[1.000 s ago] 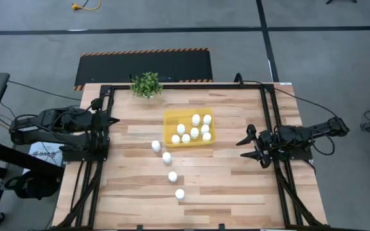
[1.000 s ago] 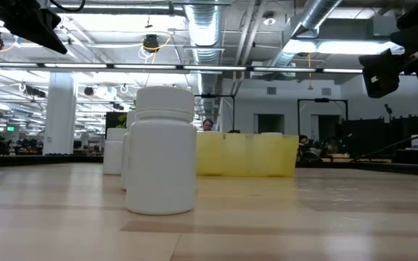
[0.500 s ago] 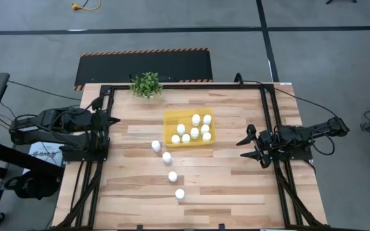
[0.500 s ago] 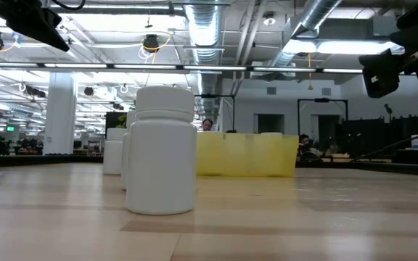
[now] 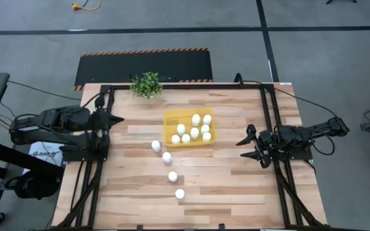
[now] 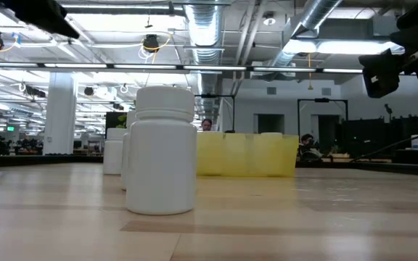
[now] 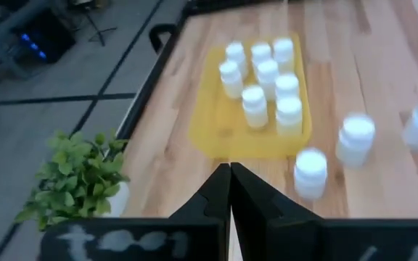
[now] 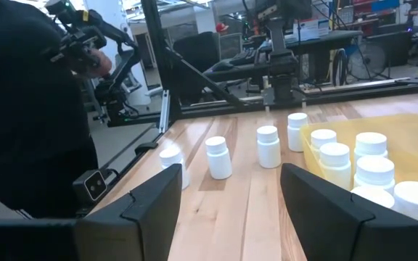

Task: Pick and place pill bottles into a basket
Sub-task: Put the white medicine bottle into the yellow bin

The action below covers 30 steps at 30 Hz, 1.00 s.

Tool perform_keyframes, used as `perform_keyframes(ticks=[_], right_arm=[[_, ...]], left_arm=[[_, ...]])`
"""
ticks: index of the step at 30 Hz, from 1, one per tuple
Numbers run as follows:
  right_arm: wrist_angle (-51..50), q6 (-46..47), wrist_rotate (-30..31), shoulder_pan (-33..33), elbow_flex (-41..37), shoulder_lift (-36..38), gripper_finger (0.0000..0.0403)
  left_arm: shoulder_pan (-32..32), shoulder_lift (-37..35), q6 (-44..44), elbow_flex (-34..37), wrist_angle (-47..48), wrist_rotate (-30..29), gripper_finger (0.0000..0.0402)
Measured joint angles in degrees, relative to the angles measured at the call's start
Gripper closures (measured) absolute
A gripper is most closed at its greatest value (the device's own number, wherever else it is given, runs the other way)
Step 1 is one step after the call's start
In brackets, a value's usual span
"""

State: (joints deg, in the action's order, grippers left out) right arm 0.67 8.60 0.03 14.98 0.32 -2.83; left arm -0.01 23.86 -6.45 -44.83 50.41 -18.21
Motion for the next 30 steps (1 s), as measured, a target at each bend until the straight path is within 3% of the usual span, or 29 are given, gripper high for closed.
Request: perform_keyframes(ticks=[2,4,10,13,19,26,30], right_arm=[[0.0,0.0,0.0,0.0,0.0,0.0,0.0177],[0.0,0.0,0.0,0.0,0.0,0.0,0.0177],[0.0,0.0,0.0,0.0,0.0,0.0,0.0177],[0.0,0.0,0.0,0.0,0.0,0.0,0.0177],[0.0,0.0,0.0,0.0,0.0,0.0,0.0177],[0.0,0.0,0.0,0.0,0.0,0.0,0.0177],[0.0,0.0,0.0,0.0,0.0,0.0,0.0177]], left_arm=[[0.0,0.9,2.4,0.0,-1.8,0.4,0.0401],[0.0,2.2,3.8,0.0,-3.9,4.8,0.0401],[0.0,7.9,7.6,0.0,-17.4,30.5,0.0401],[0.0,11.1,6.5,0.0,-22.5,36.4,0.0401],[0.0,19.9,7.7,0.0,-23.9,30.0,0.0401],[-0.1,29.2,14.7,0.0,-36.1,20.5,0.0399],[0.4,31.7,17.8,0.0,-33.4,18.1,0.0371]])
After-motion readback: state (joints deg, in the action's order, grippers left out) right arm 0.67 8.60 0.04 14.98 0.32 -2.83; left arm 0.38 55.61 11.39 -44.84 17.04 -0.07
